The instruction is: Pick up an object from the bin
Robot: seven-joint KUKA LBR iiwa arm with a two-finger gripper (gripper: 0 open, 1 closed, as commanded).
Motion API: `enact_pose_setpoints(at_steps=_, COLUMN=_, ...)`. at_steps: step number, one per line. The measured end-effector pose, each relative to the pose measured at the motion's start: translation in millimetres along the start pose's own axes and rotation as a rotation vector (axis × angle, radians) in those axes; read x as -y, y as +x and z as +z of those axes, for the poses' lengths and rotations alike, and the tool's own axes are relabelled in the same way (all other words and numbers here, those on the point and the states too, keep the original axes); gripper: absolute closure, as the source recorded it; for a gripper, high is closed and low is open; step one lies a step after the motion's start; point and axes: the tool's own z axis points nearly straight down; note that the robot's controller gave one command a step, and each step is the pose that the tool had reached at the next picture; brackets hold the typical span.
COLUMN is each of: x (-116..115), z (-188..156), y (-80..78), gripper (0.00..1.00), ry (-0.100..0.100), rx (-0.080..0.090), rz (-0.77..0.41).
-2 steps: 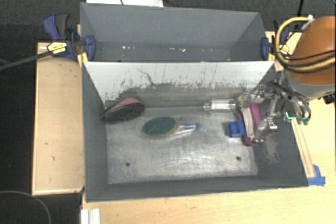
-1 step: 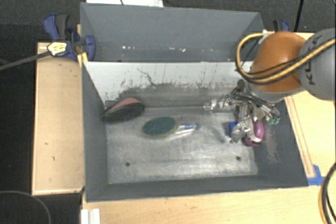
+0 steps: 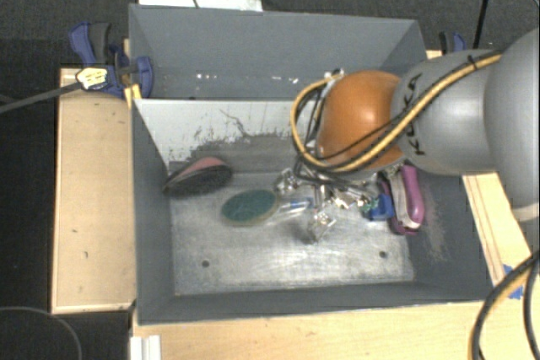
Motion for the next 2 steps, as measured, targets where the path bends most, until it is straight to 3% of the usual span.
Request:
enact_pose_setpoints(at_steps=1, x=3, z=-2, y=-0.6, gripper=1.00, ry=0.002, rx=0.005, rz=0.002)
enact_pose_setpoints(at_steps=2, x=10, z=-134, y=-8.3, gripper=1.00, ry=0.002, rx=0.002, rz=-0.115)
